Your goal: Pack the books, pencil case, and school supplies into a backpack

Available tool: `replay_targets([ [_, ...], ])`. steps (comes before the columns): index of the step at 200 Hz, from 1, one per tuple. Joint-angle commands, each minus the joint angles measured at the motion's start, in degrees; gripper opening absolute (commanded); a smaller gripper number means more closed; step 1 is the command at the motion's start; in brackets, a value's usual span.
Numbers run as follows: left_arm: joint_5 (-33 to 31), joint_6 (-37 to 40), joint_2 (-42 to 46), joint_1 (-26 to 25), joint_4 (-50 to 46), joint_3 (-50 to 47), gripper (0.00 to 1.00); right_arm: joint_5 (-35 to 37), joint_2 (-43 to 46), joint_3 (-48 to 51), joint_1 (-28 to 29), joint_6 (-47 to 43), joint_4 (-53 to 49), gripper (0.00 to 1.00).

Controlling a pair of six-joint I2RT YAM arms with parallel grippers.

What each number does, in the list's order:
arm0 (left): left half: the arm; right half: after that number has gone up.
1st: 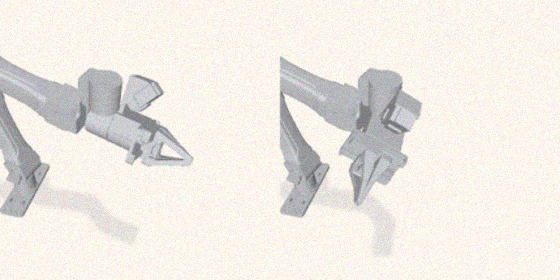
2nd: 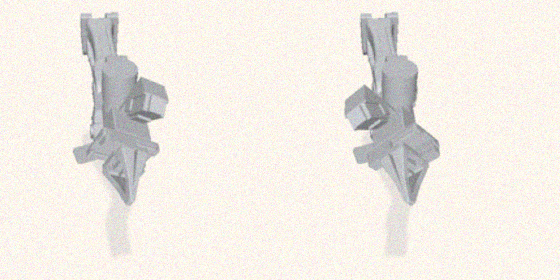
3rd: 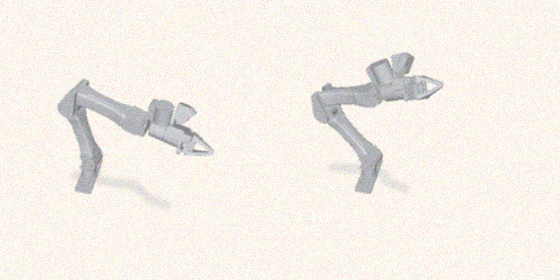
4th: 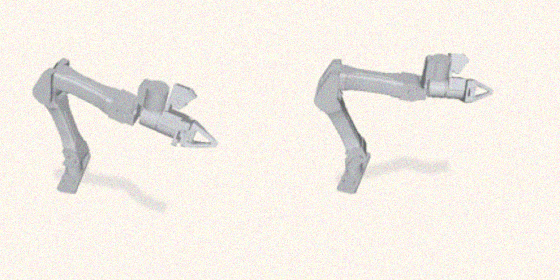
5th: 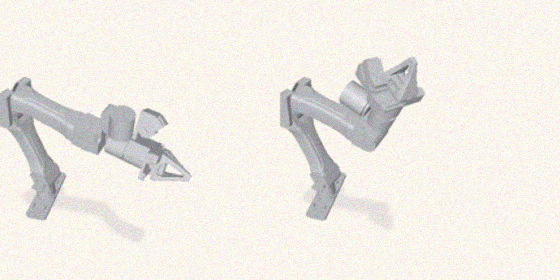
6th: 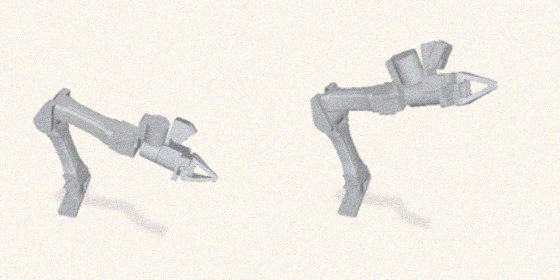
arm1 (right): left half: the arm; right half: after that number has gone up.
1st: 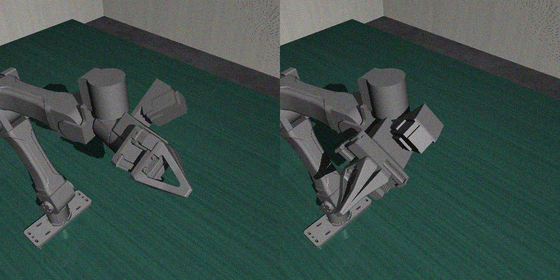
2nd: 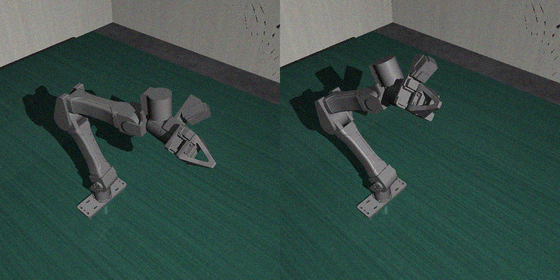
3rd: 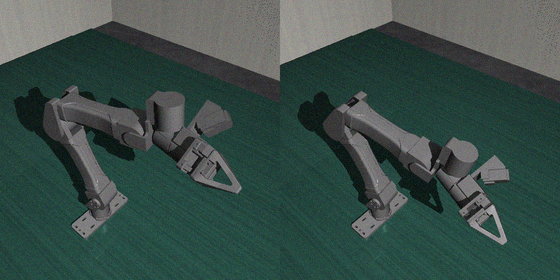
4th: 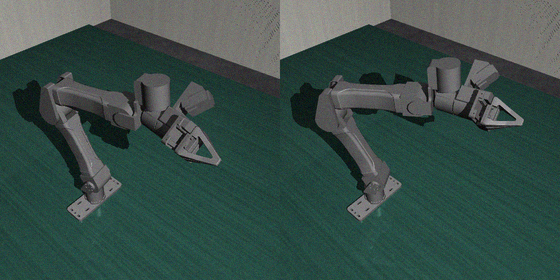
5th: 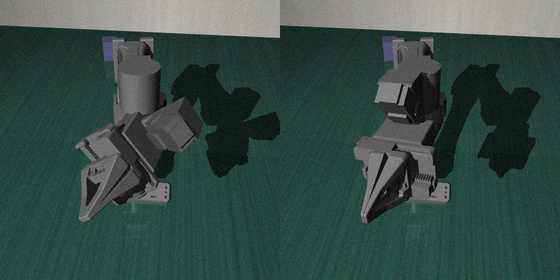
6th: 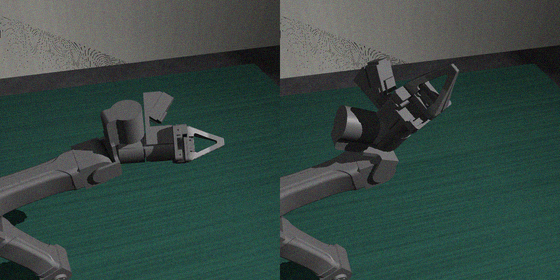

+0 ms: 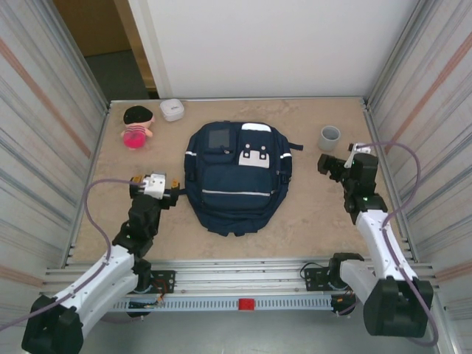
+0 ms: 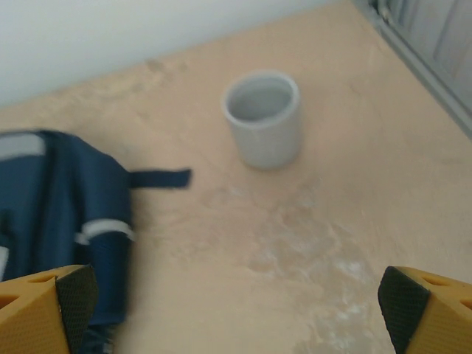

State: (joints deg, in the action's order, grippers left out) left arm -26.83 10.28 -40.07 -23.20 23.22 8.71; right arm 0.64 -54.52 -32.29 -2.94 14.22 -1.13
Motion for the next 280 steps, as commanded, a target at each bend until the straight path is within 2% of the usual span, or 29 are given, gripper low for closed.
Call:
replay_targets([
  [1, 3.64, 0.69, -3.41, 3.95, 13.87, -2.92, 0.99, 0.82, -4.29, 5.11, -1.01, -3.18, 15.4, 0.99],
  [29, 10.08, -3.45, -14.33, 11.54, 26.21, -6.17, 0.99, 0.66, -12.29, 10.21, -1.02, -3.91, 27.96, 0.99],
  [60, 14.46, -0.83, -27.09, 12.52, 34.99, -2.72, 0.99, 0.23, -19.4, 11.09, -0.97, -5.63, 34.87, 0.99],
  [77, 17.08, 0.85, -37.29, 12.79, 45.84, -1.67, 0.99, -0.37, -21.28, 10.67, -0.94, -6.39, 36.78, 0.99],
  [89, 17.02, 0.46, -44.4, 12.9, 49.55, -0.64, 0.99, -1.2, -22.7, 11.27, -0.97, -7.03, 40.48, 0.99],
  [100, 16.74, 2.27, -52.54, 12.93, 58.03, 0.33, 0.99, -2.15, -24.02, 11.37, -0.93, -7.8, 42.85, 0.99],
  [104, 15.47, 2.16, -51.62, 12.49, 55.71, 1.33, 0.99, -2.61, -24.78, 11.37, -0.99, -8.2, 43.79, 0.99],
  [109, 17.15, 0.36, -49.17, 13.59, 51.54, 1.54, 0.99, -3.31, -25.76, 11.31, -1.01, -8.51, 44.95, 0.99],
  [124, 21.98, -6.09, -45.45, 19.58, 40.7, 4.31, 0.99, -5.27, -29.41, 11.07, -1.1, -9.02, 47.28, 0.99],
  [134, 21.97, -11.51, -46.09, 23.79, 33.5, 8.66, 0.99, -6.03, -32.59, 11.11, -1.23, -9.08, 49.92, 0.99],
  [142, 25.21, -9.8, -45.59, 23.6, 26.91, 11.5, 0.99, -7.09, -35.02, 10.7, -1.41, -9.12, 52.95, 0.99],
  [148, 24.98, -9.24, -46.58, 23.23, 23.52, 14.03, 0.99, -7.97, -34.31, 9.84, -1.62, -9.5, 50.16, 0.99],
  [153, 23.59, -8.4, -46.99, 22.43, 24.59, 13.89, 0.99, -7.79, -33.33, 9.37, -1.63, -9.54, 47.07, 0.99],
  [158, 22.73, -8.37, -46.85, 21.94, 25.53, 13.29, 0.99, -7.91, -33.97, 9.53, -1.66, -9.41, 48.09, 0.99],
  [196, 21.91, -7.93, -46.62, 21.35, 23.71, 14.05, 0.99, -5.2, -33.98, 9.04, -0.86, -9.41, 47.27, 0.99],
  [280, 21.75, -7.62, -46.53, 20.93, 23.51, 14.15, 0.98, -5.02, -34.0, 8.99, -0.76, -9.41, 47.3, 0.99],
])
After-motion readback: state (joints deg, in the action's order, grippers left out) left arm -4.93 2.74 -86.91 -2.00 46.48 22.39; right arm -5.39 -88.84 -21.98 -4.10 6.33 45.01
